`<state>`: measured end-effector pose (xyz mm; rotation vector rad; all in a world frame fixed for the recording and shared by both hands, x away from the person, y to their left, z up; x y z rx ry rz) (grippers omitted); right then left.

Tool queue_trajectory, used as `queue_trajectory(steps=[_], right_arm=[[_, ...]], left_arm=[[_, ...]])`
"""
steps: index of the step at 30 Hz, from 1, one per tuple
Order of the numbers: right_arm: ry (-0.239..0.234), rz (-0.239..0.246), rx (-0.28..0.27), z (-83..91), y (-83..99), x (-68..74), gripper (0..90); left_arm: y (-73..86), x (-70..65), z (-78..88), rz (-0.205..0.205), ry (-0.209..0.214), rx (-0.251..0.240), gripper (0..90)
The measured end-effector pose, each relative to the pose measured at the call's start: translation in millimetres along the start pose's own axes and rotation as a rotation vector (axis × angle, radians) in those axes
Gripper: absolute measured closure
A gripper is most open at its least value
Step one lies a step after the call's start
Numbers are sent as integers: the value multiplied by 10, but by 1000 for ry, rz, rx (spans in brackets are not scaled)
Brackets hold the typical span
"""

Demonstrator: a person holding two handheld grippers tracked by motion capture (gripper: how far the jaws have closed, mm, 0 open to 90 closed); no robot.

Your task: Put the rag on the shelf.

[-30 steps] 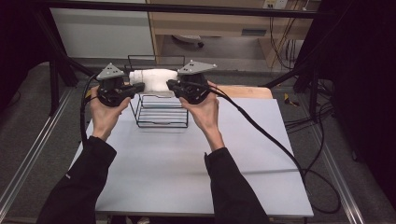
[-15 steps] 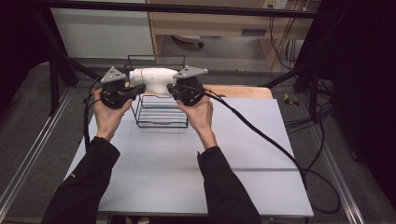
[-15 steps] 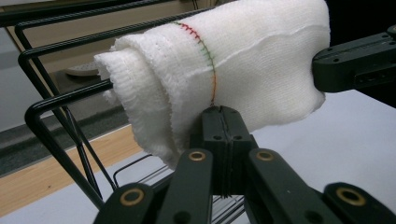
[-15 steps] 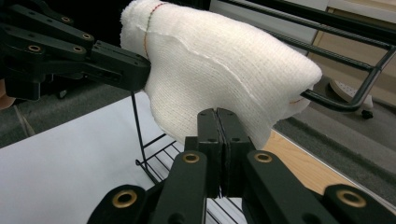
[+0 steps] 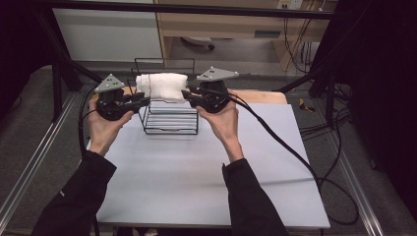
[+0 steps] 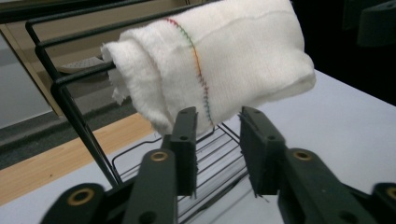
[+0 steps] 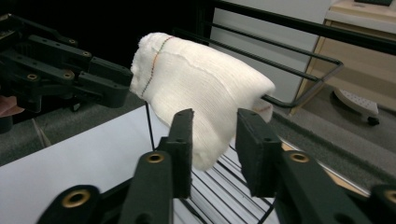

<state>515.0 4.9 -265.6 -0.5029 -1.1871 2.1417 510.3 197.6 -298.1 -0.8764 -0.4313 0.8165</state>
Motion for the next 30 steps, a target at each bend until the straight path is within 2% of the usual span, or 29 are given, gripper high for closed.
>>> queue_trajectory(steps=[2,5,15,21,25,30], right_arm=[[1,-14,-2,61,36,-33,590],[0,-32,5,150,113,-93,473],[49,-77,26,400,464,-354,177],[46,-109,45,526,789,-496,82],[42,-138,61,581,1062,-584,60],[36,-163,79,612,1423,-647,42]], left_arm=[[54,-3,5,-1,-1,12,584],[144,-13,13,3,6,15,510],[520,-55,-6,24,48,60,336],[747,-71,-36,40,54,70,205],[894,-107,-72,50,57,79,95],[1112,-168,-130,55,68,105,62]])
Point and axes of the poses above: each handheld gripper's, and its own axes: z roughly backward along the jaws, y roughly out of its underside, x roughly to its left, the point moved 8 cm from there along -z, roughly forward along the jaws, and after that the axes turned 11 degrees about x, right-handed, at the moved point
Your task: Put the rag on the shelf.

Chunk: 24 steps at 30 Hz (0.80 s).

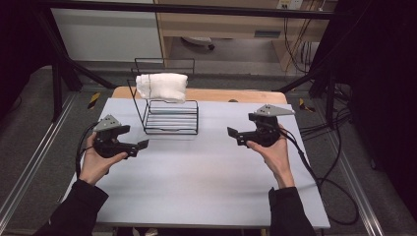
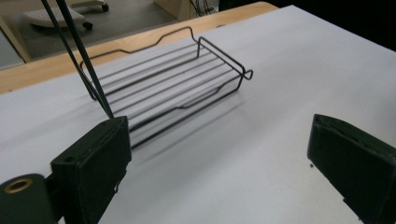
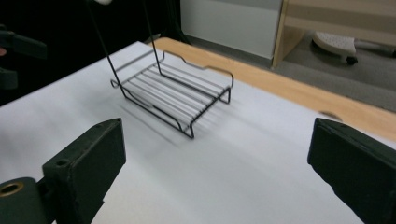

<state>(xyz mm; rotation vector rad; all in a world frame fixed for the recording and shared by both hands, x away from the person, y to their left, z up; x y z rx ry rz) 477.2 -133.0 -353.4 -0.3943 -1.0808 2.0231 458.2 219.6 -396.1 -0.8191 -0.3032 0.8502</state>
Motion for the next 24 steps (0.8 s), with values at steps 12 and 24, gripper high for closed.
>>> queue_trajectory(steps=[12,24], right_arm=[[-28,-49,83,-38,820,-172,6],[-23,-112,168,8,1537,-331,6]], left_arm=[[447,-57,-96,-2,14,4,63],[807,-40,-178,-12,29,54,64]])
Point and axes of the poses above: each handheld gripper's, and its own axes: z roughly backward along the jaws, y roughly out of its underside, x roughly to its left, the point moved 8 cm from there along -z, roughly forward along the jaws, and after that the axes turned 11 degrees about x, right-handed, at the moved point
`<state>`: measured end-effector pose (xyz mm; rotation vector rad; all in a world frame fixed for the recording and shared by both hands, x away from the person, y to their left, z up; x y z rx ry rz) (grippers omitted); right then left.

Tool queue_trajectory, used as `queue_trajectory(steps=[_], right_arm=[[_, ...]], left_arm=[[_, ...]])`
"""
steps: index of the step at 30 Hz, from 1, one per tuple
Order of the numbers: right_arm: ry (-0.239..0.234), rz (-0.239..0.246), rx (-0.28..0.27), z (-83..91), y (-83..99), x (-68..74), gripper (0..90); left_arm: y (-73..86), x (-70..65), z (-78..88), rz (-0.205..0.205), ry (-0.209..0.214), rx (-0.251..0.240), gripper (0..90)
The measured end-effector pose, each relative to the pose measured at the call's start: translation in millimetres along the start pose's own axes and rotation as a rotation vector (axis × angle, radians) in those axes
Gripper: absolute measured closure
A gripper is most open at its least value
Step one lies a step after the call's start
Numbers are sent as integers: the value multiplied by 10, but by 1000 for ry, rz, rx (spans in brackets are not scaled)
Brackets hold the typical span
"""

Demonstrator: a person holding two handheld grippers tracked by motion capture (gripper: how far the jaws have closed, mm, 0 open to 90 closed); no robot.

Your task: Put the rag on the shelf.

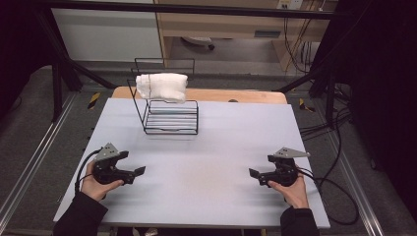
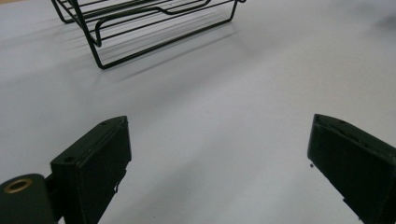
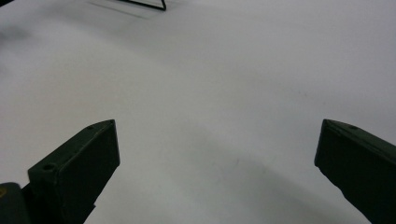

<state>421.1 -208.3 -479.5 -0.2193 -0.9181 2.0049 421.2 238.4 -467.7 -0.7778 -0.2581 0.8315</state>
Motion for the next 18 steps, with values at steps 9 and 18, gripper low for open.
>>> queue_trajectory(steps=[9,18], right_arm=[[5,-8,3,49,178,-70,7],[4,-6,12,43,199,-63,6]], left_arm=[[132,-8,-61,-10,3,25,66],[186,17,-49,-3,-2,28,66]])
Point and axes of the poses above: each handheld gripper's, and its own axes: z roughly backward along the jaws, y roughly out of its underside, x roughly to its left, the point moved 8 cm from there along -z, roughly forward along the jaws, and after that the axes turned 11 degrees about x, right-handed, at the moved point
